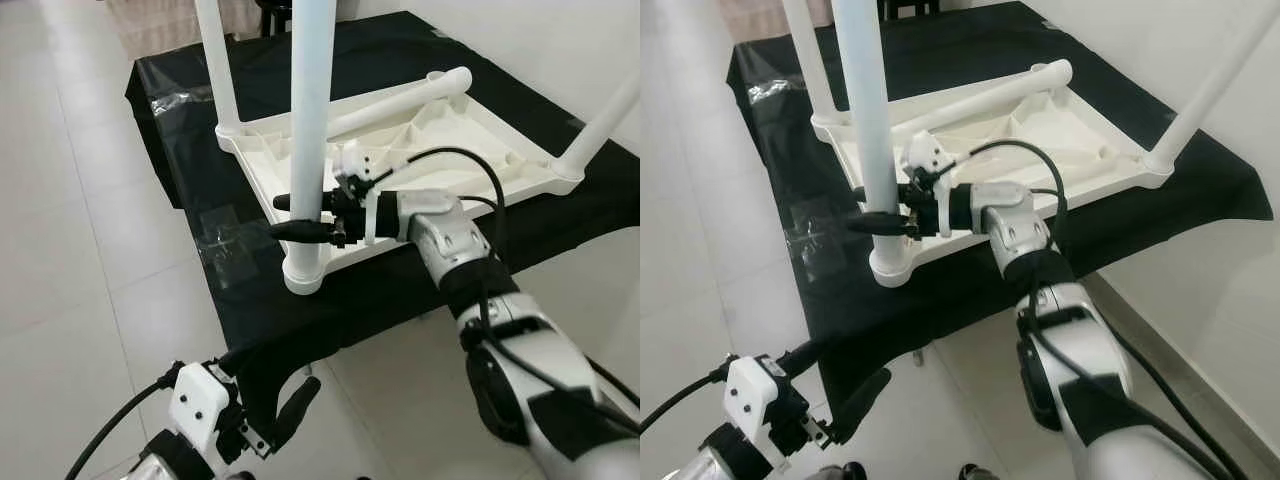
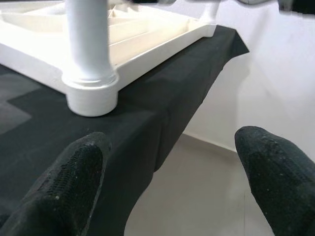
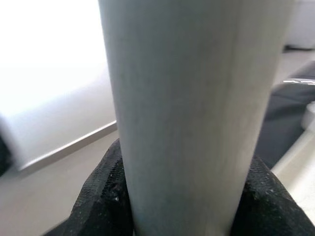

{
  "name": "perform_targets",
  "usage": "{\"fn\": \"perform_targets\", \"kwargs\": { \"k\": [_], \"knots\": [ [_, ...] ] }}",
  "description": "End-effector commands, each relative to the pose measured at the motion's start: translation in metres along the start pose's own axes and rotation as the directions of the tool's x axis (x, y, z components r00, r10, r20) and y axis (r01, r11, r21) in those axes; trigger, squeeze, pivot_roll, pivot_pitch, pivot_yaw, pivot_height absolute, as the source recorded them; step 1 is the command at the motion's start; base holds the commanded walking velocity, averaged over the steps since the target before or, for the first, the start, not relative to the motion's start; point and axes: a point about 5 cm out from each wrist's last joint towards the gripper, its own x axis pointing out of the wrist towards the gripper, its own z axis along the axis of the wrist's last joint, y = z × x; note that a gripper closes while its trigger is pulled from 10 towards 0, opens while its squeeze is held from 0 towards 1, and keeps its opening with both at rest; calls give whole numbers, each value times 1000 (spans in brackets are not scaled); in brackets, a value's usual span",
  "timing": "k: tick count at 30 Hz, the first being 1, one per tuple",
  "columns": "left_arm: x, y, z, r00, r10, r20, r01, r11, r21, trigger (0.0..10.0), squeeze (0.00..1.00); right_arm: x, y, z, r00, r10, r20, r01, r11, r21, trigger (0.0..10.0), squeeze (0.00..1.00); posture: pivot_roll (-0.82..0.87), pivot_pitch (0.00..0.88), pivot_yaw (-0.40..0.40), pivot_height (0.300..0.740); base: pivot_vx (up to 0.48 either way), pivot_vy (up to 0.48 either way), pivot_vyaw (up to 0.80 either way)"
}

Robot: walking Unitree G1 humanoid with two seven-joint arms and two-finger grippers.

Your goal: Building children table

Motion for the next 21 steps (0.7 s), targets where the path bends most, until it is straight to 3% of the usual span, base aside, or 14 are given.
{"fn": "perform_targets", "kwargs": {
  "k": [1,2,4,5,7,8,9,10,12,13,14,15,18,21],
  "knots": [
    [-2,-3,-3,1000,-6,-20,5,1000,-6,10000,0,-13,-5,-27,987,-113,-114,121,990,71,0,0,27,244,-61,740,0,0,0],
    [-1,0,-3,1000,3,-20,-4,1000,-5,10000,0,-2,14,-49,911,-382,-154,406,896,181,0,0,24,242,-58,740,0,0,0],
    [-1,0,-3,1000,3,-20,-4,1000,-5,10000,0,-2,14,-49,911,-382,-154,406,896,181,0,0,24,242,-58,740,0,0,0],
    [1,3,-4,1000,17,-20,-17,1000,1,10000,0,7,42,-64,829,-521,-204,558,801,218,0,0,26,244,-36,740,0,0,0],
    [1,3,-4,1000,17,-20,-17,1000,1,10000,0,7,42,-64,829,-521,-204,558,801,218,0,0,26,244,-36,740,0,0,0],
    [4,8,-5,999,26,-24,-26,1000,15,10000,0,27,54,-66,797,-570,-200,604,762,234,0,0,25,198,-16,740,0,0,0],
    [7,13,-8,999,36,-31,-35,999,36,10000,0,51,59,-59,801,-575,-167,599,766,235,0,0,35,174,-22,740,0,0,0],
    [10,16,-9,998,44,-36,-42,998,56,10000,0,70,60,-52,833,-538,-128,553,803,223,0,0,35,174,-22,740,0,0,0],
    [10,16,-9,998,44,-36,-42,998,56,10000,0,70,60,-52,833,-538,-128,553,803,223,0,0,35,174,-22,740,0,0,0],
    [13,21,-11,996,72,-43,-68,994,84,10000,0,85,61,-44,857,-505,-100,514,828,224,0,0,45,158,-26,740,0,0,0],
    [15,28,-12,989,135,-51,-130,986,105,10000,0,96,65,-39,878,-471,-86,477,848,231,10000,631,53,148,-25,740,0,0,0],
    [16,34,-13,980,191,-53,-184,976,116,10000,0,100,67,-37,874,-478,-87,484,845,229,10000,976,61,139,-24,740,0,0,0],
    [16,34,-13,980,191,-53,-184,976,116,10000,0,100,67,-37,874,-478,-87,484,845,229,10000,976,61,139,-24,740,0,0,0],
    [16,46,-13,954,296,-54,-288,950,120,10000,0,95,64,-33,875,-482,-39,475,842,255,10000,1000,58,132,-18,740,0,0,0]
  ]
}}
